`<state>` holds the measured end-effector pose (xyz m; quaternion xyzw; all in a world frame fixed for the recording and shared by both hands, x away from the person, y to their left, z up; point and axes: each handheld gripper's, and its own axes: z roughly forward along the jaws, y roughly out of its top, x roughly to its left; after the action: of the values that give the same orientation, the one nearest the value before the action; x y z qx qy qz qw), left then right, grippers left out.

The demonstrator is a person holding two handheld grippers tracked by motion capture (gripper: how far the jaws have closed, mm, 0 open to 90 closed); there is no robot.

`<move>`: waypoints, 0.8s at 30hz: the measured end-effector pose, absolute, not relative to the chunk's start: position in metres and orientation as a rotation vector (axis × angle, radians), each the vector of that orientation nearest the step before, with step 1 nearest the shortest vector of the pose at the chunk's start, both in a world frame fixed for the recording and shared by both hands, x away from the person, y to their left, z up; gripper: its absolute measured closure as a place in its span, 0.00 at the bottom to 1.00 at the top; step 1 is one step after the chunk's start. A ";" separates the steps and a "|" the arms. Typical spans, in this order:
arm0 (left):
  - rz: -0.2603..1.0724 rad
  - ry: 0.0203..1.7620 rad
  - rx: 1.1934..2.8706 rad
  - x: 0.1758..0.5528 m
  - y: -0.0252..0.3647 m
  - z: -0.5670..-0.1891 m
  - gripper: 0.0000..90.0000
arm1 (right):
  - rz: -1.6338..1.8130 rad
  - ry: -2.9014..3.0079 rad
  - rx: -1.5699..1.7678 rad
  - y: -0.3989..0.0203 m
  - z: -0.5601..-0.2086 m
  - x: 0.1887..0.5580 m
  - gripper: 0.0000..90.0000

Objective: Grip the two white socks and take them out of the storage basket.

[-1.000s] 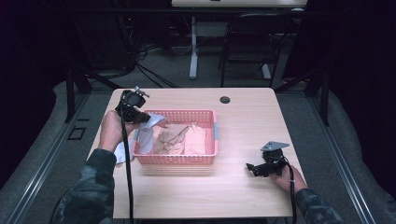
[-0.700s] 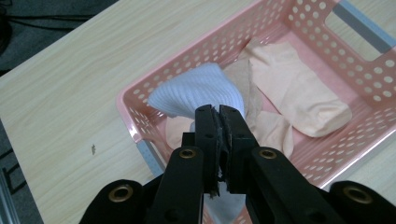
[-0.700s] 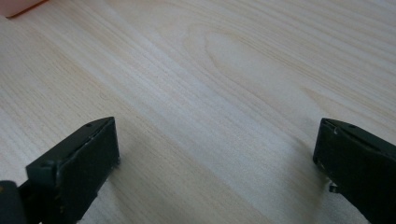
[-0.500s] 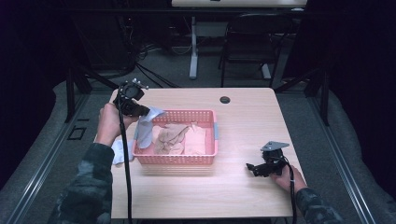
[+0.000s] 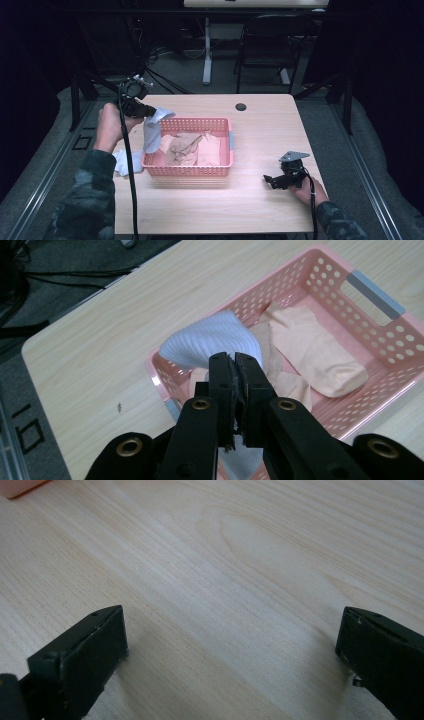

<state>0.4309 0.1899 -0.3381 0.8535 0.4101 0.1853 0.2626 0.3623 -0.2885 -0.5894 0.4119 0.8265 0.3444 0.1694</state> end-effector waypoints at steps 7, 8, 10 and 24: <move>0.545 1.117 2.270 0.425 0.202 -0.321 0.96 | 0.978 2.348 1.170 -0.288 -0.589 0.362 0.00; 0.561 1.128 2.257 0.424 0.206 -0.319 0.96 | 0.978 2.349 1.170 -0.289 -0.589 0.362 0.00; 0.560 1.144 2.250 0.423 0.213 -0.316 0.96 | 0.978 2.348 1.170 -0.289 -0.589 0.362 0.00; 0.607 1.279 2.178 0.414 0.271 -0.310 0.96 | 0.977 2.349 1.171 -0.288 -0.589 0.362 0.00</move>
<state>0.4137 0.2710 -0.3100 0.8076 0.4744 0.2251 0.2685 0.3621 -0.2884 -0.5893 0.4121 0.8266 0.3437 0.1697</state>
